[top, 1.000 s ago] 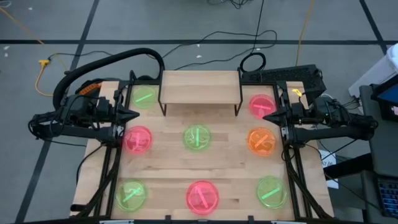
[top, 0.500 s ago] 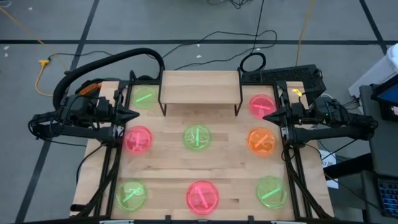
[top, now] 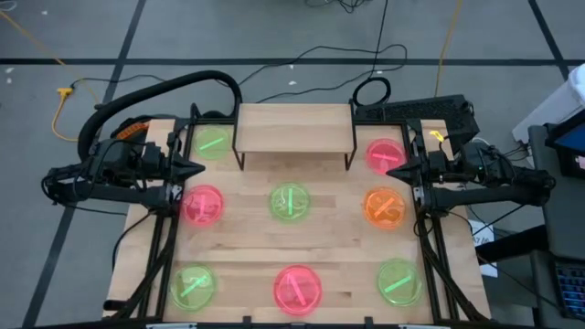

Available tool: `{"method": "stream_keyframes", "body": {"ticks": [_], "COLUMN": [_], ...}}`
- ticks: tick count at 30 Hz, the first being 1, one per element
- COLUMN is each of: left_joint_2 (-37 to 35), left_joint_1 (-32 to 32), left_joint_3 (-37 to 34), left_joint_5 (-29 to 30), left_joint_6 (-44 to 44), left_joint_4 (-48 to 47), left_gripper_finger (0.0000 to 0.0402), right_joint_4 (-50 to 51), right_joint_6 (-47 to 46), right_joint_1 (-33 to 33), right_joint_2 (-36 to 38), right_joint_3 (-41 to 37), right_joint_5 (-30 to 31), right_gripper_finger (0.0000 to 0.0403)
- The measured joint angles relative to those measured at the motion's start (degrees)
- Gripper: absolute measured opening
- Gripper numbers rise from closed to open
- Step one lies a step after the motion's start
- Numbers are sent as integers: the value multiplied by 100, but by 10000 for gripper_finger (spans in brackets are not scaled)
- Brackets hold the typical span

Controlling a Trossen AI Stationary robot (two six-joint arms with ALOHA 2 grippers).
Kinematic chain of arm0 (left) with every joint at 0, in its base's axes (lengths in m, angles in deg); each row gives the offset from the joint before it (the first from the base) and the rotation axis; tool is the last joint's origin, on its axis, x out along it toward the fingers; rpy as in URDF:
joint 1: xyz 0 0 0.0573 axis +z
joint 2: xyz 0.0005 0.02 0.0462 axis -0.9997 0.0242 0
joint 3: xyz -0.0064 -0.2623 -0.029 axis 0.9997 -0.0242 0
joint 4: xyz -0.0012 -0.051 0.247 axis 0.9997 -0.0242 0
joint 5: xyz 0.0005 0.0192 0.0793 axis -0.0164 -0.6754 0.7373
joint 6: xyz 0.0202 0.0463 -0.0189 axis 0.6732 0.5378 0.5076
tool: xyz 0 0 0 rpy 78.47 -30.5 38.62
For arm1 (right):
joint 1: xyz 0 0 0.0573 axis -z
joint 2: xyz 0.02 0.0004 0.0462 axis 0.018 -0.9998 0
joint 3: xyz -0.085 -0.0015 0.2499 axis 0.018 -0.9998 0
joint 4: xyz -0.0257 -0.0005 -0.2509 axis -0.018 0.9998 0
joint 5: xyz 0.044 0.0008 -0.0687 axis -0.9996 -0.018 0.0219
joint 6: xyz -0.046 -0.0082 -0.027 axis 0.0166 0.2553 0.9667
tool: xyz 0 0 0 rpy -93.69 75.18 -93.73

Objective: Place and stack plates onto a shelf

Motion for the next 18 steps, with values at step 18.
{"method": "stream_keyframes", "body": {"ticks": [18], "left_joint_2": [-2], "left_joint_1": [0], "left_joint_3": [0], "left_joint_5": [-2], "left_joint_6": [0], "left_joint_4": [0], "left_gripper_finger": [21], "right_joint_4": [-1408], "right_joint_6": [-319], "right_joint_1": [0], "right_joint_2": [-178], "right_joint_3": [0], "right_joint_5": [4], "right_gripper_finger": [0]}}
